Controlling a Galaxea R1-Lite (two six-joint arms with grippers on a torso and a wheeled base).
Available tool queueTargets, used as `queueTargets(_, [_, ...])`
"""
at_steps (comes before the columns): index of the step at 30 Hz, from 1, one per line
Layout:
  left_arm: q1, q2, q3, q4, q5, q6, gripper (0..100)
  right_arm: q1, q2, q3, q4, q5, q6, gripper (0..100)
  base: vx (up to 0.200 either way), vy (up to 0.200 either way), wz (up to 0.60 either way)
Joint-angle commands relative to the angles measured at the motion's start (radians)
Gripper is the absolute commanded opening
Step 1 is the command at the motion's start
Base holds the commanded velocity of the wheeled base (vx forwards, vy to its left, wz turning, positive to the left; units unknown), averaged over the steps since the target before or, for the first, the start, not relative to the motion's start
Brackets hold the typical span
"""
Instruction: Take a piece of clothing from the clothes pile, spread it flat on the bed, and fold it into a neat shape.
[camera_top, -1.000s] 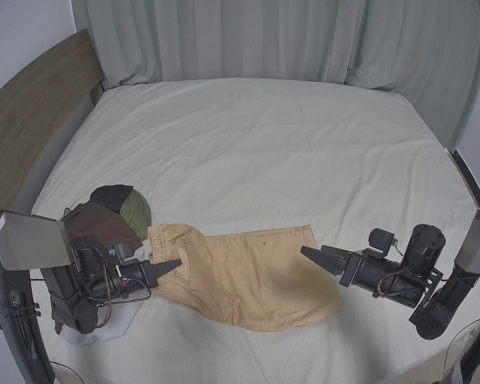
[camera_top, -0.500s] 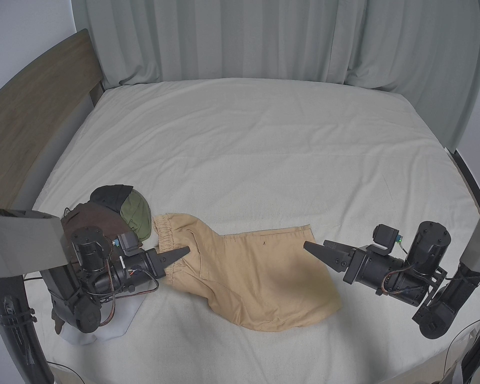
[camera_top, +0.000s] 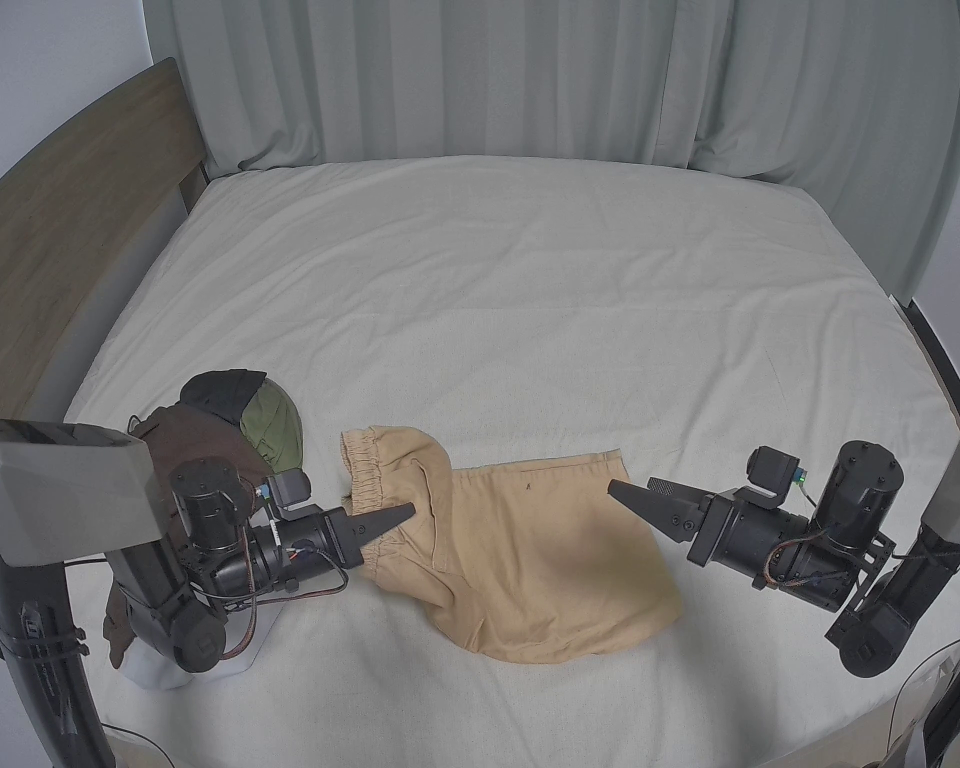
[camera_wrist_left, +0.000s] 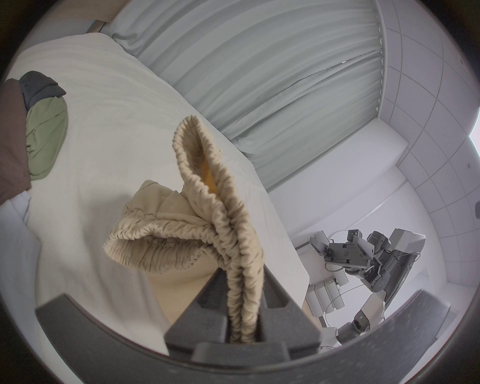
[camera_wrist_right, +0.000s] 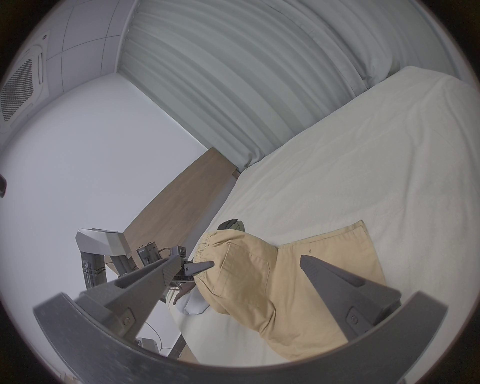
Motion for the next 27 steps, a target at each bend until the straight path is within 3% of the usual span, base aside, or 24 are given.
queueTargets(1, [-0.014, 0.044, -0.034, -0.001, 0.001, 0.007, 0, 0.001, 0.001, 0.001, 0.0, 0.001, 0.001, 100, 0.0, 0.0, 0.0])
queueTargets(27, [-0.08, 0.094, -0.072, -0.001, 0.021, -0.001, 0, -0.009, 0.002, -0.001, -0.002, 0.002, 0.0, 100, 0.0, 0.0, 0.0])
